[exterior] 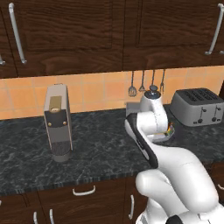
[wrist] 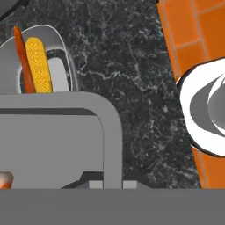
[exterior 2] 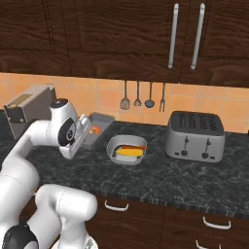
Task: Take the meat container that has the shrimp and place it on the second highest rack of the freezer. Then take the vegetable container that has the carrot and corn and place it on the highest rack of the freezer.
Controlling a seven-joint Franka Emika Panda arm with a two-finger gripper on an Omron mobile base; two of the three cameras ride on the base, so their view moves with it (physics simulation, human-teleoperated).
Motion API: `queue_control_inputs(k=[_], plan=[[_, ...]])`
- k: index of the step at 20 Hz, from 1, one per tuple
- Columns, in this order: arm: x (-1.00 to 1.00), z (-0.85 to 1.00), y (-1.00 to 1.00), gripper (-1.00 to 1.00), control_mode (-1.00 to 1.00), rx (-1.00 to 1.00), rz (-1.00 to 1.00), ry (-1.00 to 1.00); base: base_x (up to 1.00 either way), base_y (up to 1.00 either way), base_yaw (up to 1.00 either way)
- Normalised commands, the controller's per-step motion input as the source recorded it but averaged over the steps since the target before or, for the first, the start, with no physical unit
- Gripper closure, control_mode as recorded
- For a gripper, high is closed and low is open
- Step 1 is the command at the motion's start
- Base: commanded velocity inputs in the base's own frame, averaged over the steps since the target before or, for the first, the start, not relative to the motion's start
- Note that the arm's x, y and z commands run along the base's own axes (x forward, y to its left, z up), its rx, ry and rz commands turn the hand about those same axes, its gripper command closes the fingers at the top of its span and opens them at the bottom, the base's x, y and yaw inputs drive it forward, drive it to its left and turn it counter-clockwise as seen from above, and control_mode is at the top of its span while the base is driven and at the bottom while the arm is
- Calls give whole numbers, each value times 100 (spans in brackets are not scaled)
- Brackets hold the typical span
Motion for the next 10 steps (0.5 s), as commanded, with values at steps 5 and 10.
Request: queue_control_inputs(k=[5, 10], plan=[[-21, 36, -78, 100, -100, 0, 3, 0, 0, 0, 0], [-34, 15, -43, 100, -100, -3, 3, 0, 0, 0, 0]])
